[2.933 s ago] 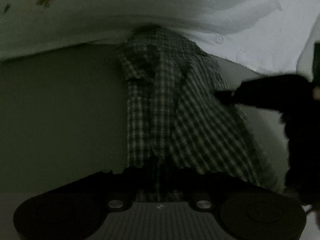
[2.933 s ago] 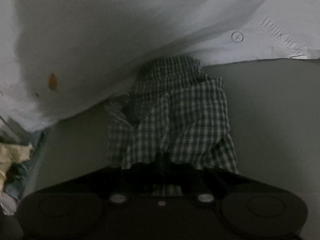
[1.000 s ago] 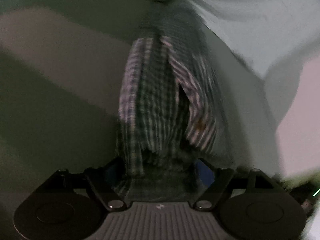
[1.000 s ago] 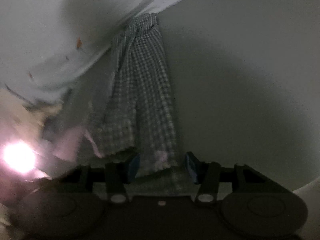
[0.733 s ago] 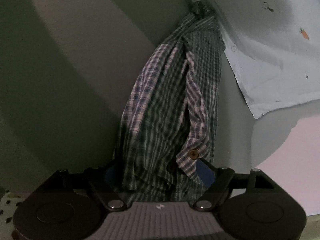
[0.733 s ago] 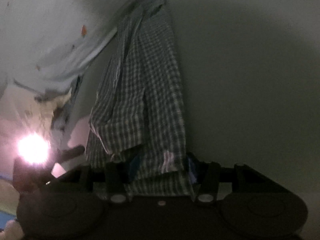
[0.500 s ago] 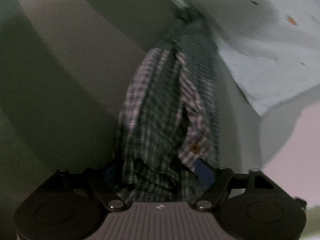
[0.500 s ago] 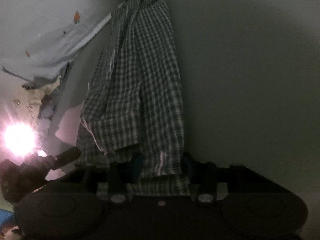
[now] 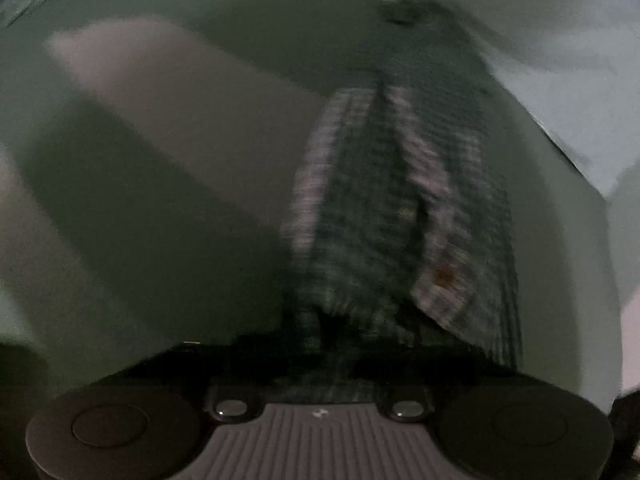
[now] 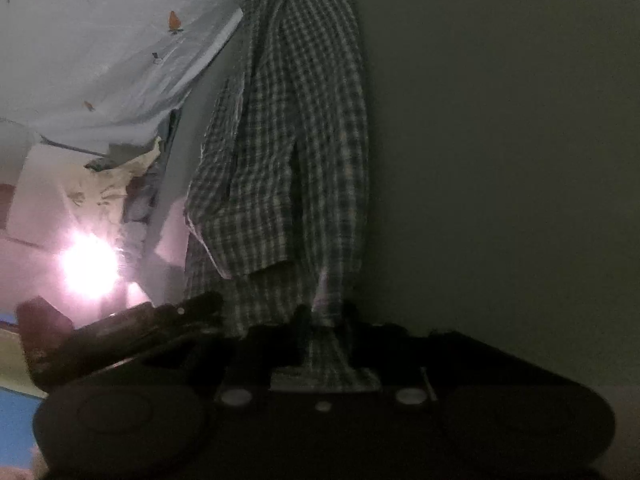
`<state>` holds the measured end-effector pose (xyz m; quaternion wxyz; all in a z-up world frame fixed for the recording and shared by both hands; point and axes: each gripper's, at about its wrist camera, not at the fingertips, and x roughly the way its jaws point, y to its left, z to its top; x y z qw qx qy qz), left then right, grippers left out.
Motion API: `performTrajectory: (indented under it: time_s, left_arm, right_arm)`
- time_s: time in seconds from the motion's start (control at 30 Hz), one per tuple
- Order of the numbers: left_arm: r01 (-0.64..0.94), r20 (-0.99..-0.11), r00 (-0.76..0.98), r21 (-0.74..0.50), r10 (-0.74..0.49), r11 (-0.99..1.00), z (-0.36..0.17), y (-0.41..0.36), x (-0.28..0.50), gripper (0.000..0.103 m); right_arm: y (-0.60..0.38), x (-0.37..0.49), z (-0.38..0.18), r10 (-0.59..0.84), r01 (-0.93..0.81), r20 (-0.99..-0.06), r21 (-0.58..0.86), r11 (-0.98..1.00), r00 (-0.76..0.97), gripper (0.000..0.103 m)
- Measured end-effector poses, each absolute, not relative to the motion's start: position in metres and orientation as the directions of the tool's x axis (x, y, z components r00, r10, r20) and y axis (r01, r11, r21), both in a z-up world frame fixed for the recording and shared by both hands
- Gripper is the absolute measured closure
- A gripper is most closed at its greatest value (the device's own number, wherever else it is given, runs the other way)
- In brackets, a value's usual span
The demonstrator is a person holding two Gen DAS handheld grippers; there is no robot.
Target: Fold clothes
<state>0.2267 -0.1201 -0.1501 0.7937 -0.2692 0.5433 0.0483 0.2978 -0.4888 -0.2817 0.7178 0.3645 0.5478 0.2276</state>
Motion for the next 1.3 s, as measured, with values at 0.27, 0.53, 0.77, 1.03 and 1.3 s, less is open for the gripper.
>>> performTrajectory:
  time_s: [0.27,0.53,0.77,1.03,1.3]
  left_arm:
    - [-0.542,-0.748,0.468,-0.663,-0.47,0.516,-0.147,-0.062,0.228,0.1]
    - [-0.496,-0.557,0.567,-0.819,-0.606,0.288,-0.129,-0.049,0.307,0.1]
    - [-0.364,-0.525,0.588,-0.851,-0.616,0.378,-0.115,-0.042,0.41,0.1]
    - [-0.379,-0.567,0.552,-0.824,-0.612,0.421,-0.149,-0.029,0.493,0.081]
    - [-0.277,-0.64,0.58,-0.737,-0.505,0.617,-0.141,-0.012,0.501,0.061]
  right_arm:
    - [-0.497,0.311,-0.245,0.852,0.073,-0.375,0.924,0.375,0.367,0.099]
    - [-0.52,0.333,-0.231,0.772,0.195,-0.276,0.961,0.198,0.573,0.099]
    - [-0.541,0.411,-0.21,0.7,0.156,-0.272,0.961,0.227,0.66,0.099]
    - [-0.531,0.515,-0.218,0.625,0.236,-0.33,0.944,0.232,0.707,0.069]
    - [-0.522,0.495,-0.173,0.492,0.209,-0.481,0.836,0.508,0.726,0.054]
